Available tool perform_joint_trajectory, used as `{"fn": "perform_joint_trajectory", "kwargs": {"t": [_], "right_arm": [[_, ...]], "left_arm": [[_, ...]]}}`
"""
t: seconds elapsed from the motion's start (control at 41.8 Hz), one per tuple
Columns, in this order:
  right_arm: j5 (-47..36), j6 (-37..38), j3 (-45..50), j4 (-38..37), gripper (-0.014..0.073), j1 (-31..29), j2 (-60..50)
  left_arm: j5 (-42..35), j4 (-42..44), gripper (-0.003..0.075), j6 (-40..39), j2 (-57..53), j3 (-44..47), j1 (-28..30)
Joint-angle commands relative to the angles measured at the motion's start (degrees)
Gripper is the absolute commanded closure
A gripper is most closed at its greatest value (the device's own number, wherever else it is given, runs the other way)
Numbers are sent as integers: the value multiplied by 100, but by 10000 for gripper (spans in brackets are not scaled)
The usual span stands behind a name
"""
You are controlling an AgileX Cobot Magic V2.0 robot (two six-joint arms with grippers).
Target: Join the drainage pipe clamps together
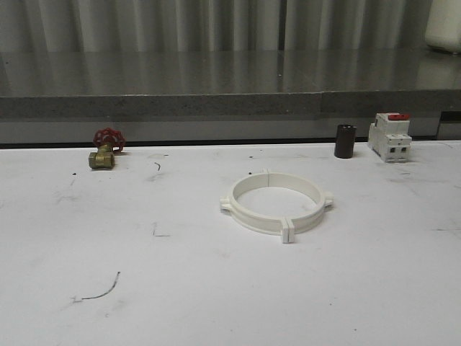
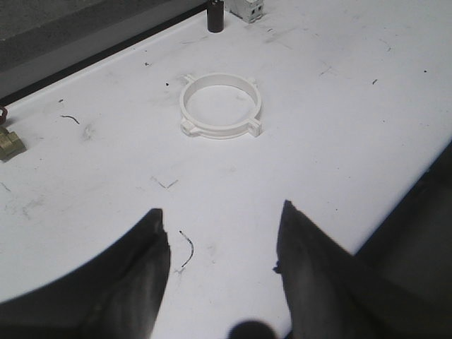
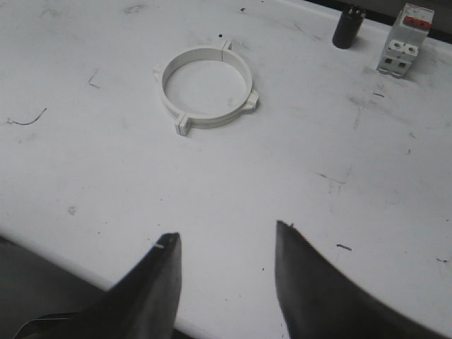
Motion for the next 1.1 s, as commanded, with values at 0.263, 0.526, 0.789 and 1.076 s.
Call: {"fn": "perform_joint_trajectory", "kwargs": {"t": [0.263,0.526,0.789,1.076], "right_arm": [[-323,16,378,62,247,-4,-840],[-329,16,376,62,247,-4,-840],[-329,16,376,62,262,-4,-840],[-324,16,376,62,683,-4,-840]], "left_arm": [[-412,-76,374,-17,9,-152,-36],[-412,-76,374,-17,9,-152,-36],[-412,-76,374,-17,9,-152,-36],[-412,-76,400,-17,9,-152,-36]]}}
